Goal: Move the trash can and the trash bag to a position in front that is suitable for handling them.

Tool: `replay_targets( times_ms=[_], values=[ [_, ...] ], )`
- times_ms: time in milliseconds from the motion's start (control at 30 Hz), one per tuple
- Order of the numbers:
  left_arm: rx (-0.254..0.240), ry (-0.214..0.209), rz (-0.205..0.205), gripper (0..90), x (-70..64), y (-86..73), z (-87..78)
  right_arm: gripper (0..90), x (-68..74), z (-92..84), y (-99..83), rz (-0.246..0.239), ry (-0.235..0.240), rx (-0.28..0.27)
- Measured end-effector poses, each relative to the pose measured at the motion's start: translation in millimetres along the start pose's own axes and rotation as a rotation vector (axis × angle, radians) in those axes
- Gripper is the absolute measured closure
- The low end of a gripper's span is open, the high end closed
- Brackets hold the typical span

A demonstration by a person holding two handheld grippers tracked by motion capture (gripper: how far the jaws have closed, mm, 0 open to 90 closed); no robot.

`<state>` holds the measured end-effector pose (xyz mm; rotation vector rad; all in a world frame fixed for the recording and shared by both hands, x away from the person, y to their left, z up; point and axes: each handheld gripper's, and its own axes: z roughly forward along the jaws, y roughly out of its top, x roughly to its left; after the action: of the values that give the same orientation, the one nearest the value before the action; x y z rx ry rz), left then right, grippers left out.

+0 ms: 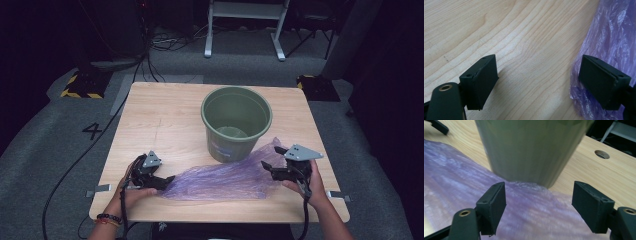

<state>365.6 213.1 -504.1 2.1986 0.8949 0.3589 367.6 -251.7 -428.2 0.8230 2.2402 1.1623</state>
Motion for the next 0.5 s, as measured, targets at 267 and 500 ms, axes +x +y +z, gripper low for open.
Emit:
replay_targets(
  times_ms=[267,500],
  values=[
    [0.0,0.0,0.001,15.5,0.1,0.0,0.0,24.3,-11.7,23.1,18.4,0.013,0.043,0.013],
    [0.001,0.0,0.002,15.4,0.2,0.0,-0.1,23.3,-13.7,38.4,23.2,0.03,0.076,0.0]
  ],
)
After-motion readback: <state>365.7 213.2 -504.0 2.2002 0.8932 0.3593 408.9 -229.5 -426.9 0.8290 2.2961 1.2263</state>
